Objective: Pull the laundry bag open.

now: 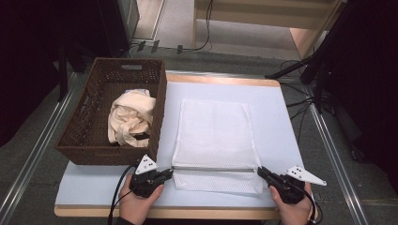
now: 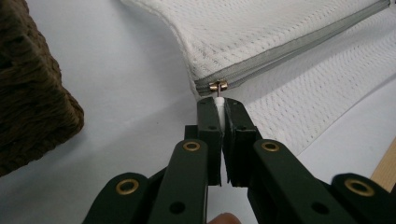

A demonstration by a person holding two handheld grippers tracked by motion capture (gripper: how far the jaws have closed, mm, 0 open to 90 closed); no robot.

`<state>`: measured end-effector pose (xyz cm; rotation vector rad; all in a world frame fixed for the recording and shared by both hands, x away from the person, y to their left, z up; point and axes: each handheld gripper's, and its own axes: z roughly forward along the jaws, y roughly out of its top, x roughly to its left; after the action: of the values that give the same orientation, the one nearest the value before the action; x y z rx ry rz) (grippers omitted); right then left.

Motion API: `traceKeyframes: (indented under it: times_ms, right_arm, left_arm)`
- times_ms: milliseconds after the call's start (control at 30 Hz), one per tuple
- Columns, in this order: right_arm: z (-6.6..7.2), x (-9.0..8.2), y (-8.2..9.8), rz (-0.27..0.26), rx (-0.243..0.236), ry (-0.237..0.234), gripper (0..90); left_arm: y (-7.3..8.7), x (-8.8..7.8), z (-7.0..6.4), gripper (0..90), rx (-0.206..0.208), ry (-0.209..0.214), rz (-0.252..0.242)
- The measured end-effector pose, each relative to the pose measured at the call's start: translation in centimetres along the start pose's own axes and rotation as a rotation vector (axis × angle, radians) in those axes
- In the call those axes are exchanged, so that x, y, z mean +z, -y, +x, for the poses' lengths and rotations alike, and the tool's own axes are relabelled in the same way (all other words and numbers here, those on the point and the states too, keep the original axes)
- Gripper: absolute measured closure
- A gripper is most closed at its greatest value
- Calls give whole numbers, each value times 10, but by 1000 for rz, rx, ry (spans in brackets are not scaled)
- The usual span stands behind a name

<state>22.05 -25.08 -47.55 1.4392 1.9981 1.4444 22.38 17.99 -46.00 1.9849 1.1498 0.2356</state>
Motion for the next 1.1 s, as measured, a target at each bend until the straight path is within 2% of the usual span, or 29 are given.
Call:
traceKeyframes:
  times_ms: [167,433,533,600,667,733,833,967,1100]
  right_arm:
    - [-1,3,1,21,11,-3,871]
    - [-5,10,3,54,21,0,871]
    - [-7,14,5,74,44,-5,870]
    - [-6,16,7,83,39,0,859]
    - [-6,16,8,85,33,-4,788]
    - [-7,14,6,67,34,-4,684]
    - [-10,6,2,29,17,9,592]
    - [-10,-4,-1,-19,13,39,565]
    - [-7,-7,-2,-47,-5,47,597]
  left_arm:
    - [2,-6,2,874,6,-6,2]
    - [4,-3,3,874,19,-18,15]
    - [5,-2,5,873,6,-14,17]
    - [6,-3,6,871,8,-9,-7]
    - [7,-6,6,866,19,-10,-39]
    - [6,-9,5,827,26,-22,-74]
    - [3,-12,5,767,24,-13,-106]
    - [2,-13,2,757,31,-2,-123]
    - [-1,-11,-6,772,52,10,-128]
